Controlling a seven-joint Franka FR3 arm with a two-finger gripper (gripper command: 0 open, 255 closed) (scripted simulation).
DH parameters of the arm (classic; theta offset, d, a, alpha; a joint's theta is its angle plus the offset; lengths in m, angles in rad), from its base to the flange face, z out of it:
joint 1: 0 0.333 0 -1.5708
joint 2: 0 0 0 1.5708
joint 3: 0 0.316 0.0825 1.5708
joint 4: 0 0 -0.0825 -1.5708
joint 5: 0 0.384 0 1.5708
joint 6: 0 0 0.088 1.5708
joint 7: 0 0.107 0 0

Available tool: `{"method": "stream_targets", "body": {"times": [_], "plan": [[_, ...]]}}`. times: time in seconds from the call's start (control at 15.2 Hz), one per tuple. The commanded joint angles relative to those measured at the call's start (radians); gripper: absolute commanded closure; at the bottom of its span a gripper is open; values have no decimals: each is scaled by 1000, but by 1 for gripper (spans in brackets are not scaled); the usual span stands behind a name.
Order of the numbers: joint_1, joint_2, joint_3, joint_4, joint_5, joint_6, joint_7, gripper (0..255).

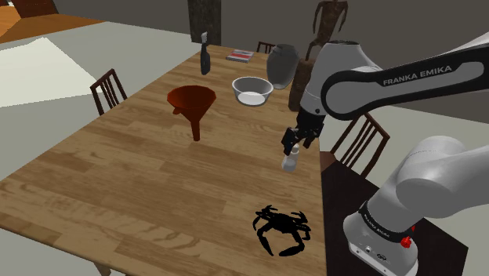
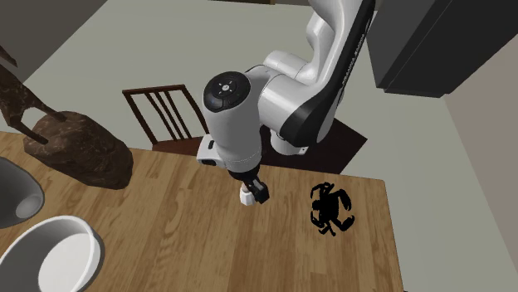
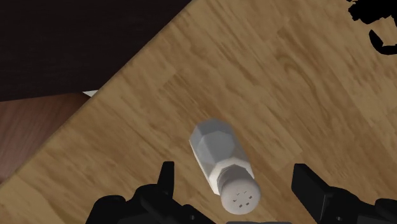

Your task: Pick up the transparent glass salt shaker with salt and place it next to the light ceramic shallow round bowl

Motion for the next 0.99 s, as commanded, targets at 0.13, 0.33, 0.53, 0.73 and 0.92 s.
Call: {"method": "stream_targets", "body": {"times": [0.13, 0.33, 0.53, 0.73, 0.92], "plan": [[0, 0, 0, -1, 0, 1, 0, 0], [0, 0, 0, -1, 0, 1, 0, 255], [0, 0, 0, -1, 0, 1, 0, 255], [0, 0, 0, -1, 0, 1, 0, 255], [-1, -10, -1, 7, -3, -18, 2, 255]]}}
